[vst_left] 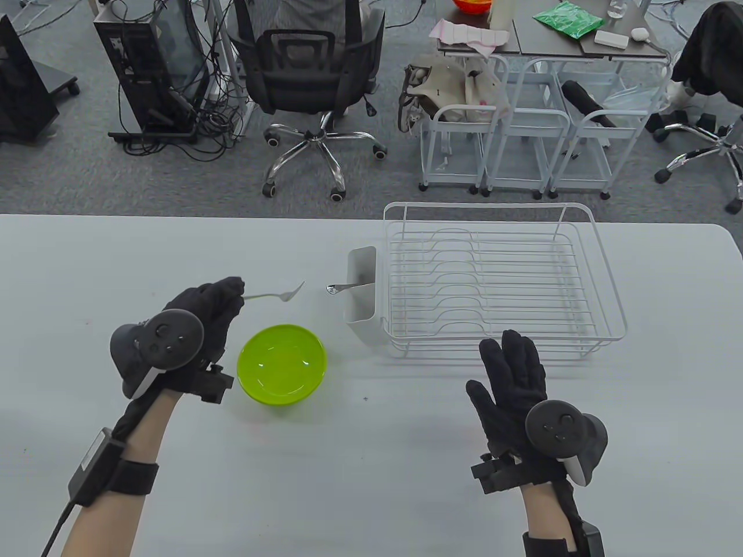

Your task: Insert the steel spoon and steel fork into the cutlery bin

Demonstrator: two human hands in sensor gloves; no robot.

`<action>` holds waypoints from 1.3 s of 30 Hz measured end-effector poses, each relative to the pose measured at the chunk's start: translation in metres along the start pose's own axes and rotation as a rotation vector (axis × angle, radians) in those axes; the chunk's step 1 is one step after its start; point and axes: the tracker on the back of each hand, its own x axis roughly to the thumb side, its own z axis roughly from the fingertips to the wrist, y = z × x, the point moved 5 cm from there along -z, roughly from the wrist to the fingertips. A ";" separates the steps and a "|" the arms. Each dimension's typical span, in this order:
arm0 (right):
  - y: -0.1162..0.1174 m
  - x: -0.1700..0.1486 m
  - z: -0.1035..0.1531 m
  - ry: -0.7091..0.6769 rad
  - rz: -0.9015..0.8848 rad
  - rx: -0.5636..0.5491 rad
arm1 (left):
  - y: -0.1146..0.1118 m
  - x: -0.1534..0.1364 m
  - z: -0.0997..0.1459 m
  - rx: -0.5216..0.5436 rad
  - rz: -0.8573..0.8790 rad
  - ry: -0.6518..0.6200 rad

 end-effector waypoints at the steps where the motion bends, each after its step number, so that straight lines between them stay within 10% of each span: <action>1: -0.001 0.000 0.000 -0.001 -0.002 -0.003 | 0.002 0.008 -0.009 0.001 0.017 -0.009; 12: -0.001 -0.003 0.000 0.015 -0.023 0.003 | -0.063 0.060 -0.051 -0.255 0.098 -0.067; 27: -0.006 -0.008 -0.001 0.030 -0.038 -0.010 | -0.175 0.047 -0.087 -0.599 0.087 0.158; 39: 0.000 -0.007 -0.001 0.027 -0.018 0.011 | -0.157 0.004 -0.070 -0.443 0.191 0.251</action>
